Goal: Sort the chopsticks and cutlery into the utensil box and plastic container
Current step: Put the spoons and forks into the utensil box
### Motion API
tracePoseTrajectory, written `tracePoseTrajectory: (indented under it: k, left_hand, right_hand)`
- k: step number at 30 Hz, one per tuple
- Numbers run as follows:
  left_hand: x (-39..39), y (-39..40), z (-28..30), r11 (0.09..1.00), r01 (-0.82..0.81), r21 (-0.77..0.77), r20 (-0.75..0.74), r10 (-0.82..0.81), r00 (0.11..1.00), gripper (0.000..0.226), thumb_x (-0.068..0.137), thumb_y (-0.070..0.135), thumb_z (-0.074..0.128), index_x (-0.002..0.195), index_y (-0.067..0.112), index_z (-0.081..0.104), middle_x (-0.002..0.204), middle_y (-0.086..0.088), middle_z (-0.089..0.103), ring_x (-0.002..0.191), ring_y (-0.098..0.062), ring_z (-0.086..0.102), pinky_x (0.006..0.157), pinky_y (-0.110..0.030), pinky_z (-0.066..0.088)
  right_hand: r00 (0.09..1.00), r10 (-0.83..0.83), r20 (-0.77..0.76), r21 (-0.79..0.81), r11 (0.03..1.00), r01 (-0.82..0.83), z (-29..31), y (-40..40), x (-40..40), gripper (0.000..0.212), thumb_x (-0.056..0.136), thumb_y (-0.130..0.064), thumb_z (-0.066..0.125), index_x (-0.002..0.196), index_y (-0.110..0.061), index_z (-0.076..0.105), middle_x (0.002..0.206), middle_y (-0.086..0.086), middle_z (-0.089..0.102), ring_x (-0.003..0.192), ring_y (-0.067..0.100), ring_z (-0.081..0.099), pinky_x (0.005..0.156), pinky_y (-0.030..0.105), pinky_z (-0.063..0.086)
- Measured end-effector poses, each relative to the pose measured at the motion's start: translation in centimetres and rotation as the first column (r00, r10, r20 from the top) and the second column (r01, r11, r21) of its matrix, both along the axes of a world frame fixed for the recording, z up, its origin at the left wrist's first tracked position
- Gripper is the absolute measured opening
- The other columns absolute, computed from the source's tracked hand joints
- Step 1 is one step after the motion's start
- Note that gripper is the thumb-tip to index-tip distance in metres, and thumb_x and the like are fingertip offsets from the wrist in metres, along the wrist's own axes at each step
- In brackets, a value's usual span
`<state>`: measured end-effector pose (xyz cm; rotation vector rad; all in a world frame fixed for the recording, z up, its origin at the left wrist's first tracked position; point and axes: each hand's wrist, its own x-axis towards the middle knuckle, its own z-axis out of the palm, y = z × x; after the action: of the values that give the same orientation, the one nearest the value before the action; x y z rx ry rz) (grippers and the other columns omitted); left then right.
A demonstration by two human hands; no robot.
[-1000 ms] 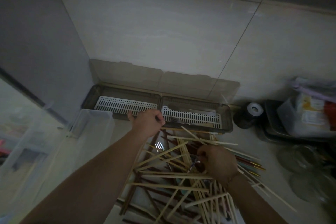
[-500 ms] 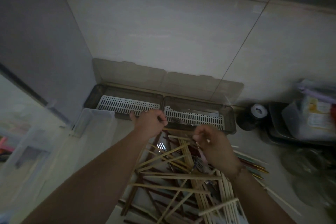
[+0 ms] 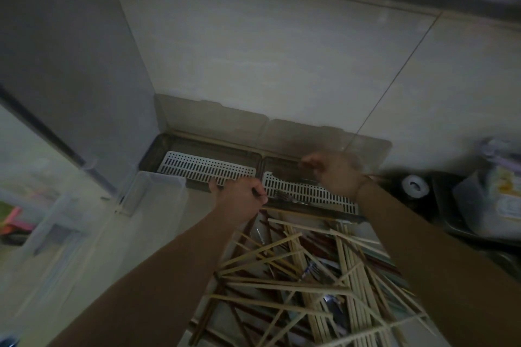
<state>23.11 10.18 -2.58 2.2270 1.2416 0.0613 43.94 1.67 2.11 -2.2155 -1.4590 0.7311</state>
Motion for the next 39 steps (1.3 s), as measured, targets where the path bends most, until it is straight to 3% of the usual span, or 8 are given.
tracePoseTrajectory:
  k: [3,14,18,22,25,29,34,39]
  left_hand:
    - [-0.1,0.0,0.0,1.0,-0.002,0.0,-0.001,0.002,1.0,0.012,0.084,0.044,0.065,0.075,0.037,0.059,0.095,0.021,0.064,0.112,-0.013,0.055,0.113,-0.06,-0.002]
    - [0.2,0.0,0.5,0.999,-0.014,-0.033,-0.054,0.012,0.998,0.015,0.084,0.045,0.065,0.073,0.037,0.058,0.091,0.022,0.058,0.115,-0.015,0.052,0.113,-0.059,-0.002]
    - [0.1,0.0,0.4,0.999,-0.02,-0.031,-0.033,0.019,0.999,0.012,0.083,0.044,0.066,0.075,0.037,0.06,0.09,0.021,0.06,0.115,-0.015,0.052,0.112,-0.058,-0.001]
    - [0.2,-0.6,0.9,0.997,0.02,0.069,-0.07,-0.015,0.997,0.005,0.087,0.039,0.063,0.082,0.037,0.061,0.097,0.018,0.06,0.118,-0.017,0.049,0.114,-0.061,0.004]
    - [-0.2,-1.7,0.4,0.962,0.134,0.237,-0.109,-0.111,0.988,0.018,0.089,0.037,0.061,0.107,0.035,0.064,0.14,0.008,0.048,0.132,-0.023,0.036,0.113,-0.056,0.014]
    - [-0.7,-4.6,-0.3,0.824,0.227,0.518,0.095,-0.32,0.943,0.04,0.086,0.038,0.061,0.124,0.025,0.057,0.142,-0.004,0.047,0.131,-0.032,0.039,0.106,-0.06,0.032]
    - [-0.3,-10.5,-1.6,0.623,0.593,0.51,0.04,-0.706,0.707,0.027,0.09,0.043,0.055,0.113,0.03,0.062,0.142,0.004,0.047,0.136,-0.024,0.035,0.109,-0.055,0.031]
    - [-1.6,-13.5,-3.5,0.654,0.608,0.45,0.058,-0.7,0.711,0.029,0.088,0.048,0.054,0.109,0.03,0.063,0.133,0.006,0.052,0.13,-0.022,0.039,0.107,-0.052,0.035]
  right_hand:
    - [0.998,0.033,-0.047,-0.084,0.996,-0.037,-3.4,0.5,-0.3,0.041,0.086,0.012,0.045,0.109,-0.015,0.066,0.102,0.012,0.067,0.085,0.029,0.062,0.074,0.037,0.055]
    - [0.997,0.068,0.038,-0.063,0.996,-0.065,-6.8,-0.3,-0.1,0.052,0.082,0.016,0.051,0.123,-0.014,0.062,0.118,0.002,0.064,0.111,0.012,0.056,0.091,0.011,0.036]
    - [0.992,-0.123,0.009,0.188,0.975,0.119,-4.5,-3.7,-0.6,0.04,0.085,0.013,0.052,0.114,-0.01,0.067,0.107,0.0,0.065,0.099,0.008,0.056,0.09,0.009,0.041]
    - [0.928,-0.369,-0.058,0.417,0.835,0.358,-2.9,-10.4,-1.4,0.019,0.09,-0.003,0.06,0.097,-0.018,0.07,0.097,-0.008,0.066,0.087,0.004,0.061,0.077,0.005,0.044]
    - [0.856,-0.511,0.073,0.428,0.792,0.436,-3.3,-16.9,-1.3,0.02,0.087,-0.001,0.061,0.092,-0.019,0.068,0.088,-0.003,0.064,0.078,0.013,0.06,0.068,0.015,0.043]
    - [0.812,-0.474,0.341,0.363,0.863,0.352,-5.5,-23.9,-2.4,0.01,0.082,-0.009,0.063,0.085,-0.012,0.072,0.087,0.007,0.068,0.08,0.03,0.063,0.076,0.027,0.044]
    - [0.847,-0.388,0.364,0.358,0.897,0.258,-7.7,-26.8,-5.6,0.019,0.08,-0.025,0.055,0.082,-0.018,0.072,0.097,0.002,0.067,0.092,0.027,0.059,0.084,0.027,0.043]
    - [0.903,-0.264,0.34,0.358,0.924,0.136,-8.6,-25.9,-9.4,0.017,0.086,-0.034,0.056,0.088,-0.025,0.07,0.103,-0.001,0.063,0.094,0.025,0.057,0.082,0.029,0.041]
